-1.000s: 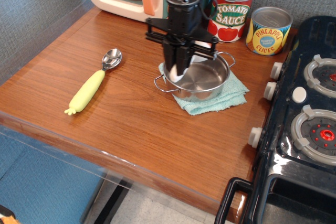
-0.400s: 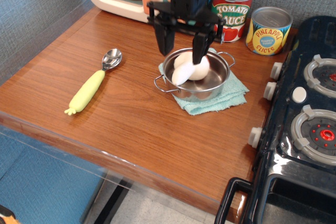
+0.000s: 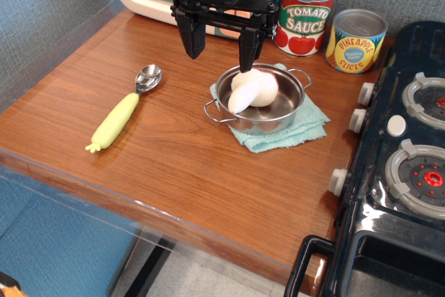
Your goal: Put the mushroom into the metal pot.
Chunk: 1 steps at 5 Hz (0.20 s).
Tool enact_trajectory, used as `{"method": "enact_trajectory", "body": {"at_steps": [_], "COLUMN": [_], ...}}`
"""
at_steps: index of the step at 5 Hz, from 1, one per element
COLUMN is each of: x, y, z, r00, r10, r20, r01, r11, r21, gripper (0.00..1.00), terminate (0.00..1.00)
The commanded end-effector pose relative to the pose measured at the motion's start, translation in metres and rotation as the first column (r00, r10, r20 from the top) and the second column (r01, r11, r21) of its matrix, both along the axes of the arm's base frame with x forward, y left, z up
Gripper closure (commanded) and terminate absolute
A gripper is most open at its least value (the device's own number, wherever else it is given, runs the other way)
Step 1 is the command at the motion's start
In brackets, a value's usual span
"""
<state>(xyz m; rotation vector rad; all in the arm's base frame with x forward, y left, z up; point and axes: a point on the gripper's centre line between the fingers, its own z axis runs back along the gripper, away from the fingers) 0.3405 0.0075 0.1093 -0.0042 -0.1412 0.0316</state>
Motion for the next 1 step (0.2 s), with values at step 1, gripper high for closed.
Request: {"method": "enact_trajectory", "body": {"at_steps": [1], "x": [-0.0095], "y": [0.0033], "z": [0.0210], "r00": [0.998], "r10": [0.008], "r20": [0.058], "r01": [-0.008], "r11": [1.000], "r21": [0.003], "gripper": [0.00], "terminate": [1.00]}}
